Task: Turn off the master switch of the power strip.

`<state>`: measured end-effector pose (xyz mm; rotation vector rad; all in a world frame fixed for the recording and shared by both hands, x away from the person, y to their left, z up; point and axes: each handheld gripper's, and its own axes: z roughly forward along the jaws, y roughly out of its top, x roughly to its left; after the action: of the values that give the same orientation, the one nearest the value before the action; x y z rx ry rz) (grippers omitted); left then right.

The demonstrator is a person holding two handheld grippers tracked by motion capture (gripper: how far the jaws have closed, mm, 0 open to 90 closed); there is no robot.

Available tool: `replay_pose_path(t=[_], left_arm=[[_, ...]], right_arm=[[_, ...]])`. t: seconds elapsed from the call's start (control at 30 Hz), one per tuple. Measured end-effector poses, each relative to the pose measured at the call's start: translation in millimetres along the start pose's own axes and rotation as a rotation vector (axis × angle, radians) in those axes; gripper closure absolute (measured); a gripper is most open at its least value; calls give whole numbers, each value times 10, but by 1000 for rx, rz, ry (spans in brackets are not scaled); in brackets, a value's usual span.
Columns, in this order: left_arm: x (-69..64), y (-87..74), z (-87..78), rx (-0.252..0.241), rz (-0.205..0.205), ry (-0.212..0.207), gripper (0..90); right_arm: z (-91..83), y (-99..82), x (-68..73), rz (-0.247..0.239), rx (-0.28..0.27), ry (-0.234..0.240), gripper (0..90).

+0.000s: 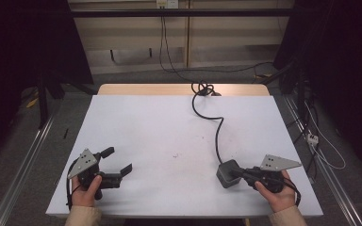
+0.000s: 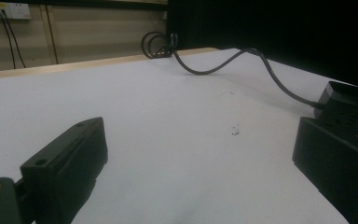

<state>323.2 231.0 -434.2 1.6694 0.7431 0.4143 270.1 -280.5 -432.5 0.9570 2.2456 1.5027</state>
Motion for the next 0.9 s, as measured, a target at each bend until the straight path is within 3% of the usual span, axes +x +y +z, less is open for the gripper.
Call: replay_pose_path(t=[0.9], left_arm=[[2,-7,1,-2,-3,-1,29]], right_arm=[[-16,0,4,-11,6,-9,900]])
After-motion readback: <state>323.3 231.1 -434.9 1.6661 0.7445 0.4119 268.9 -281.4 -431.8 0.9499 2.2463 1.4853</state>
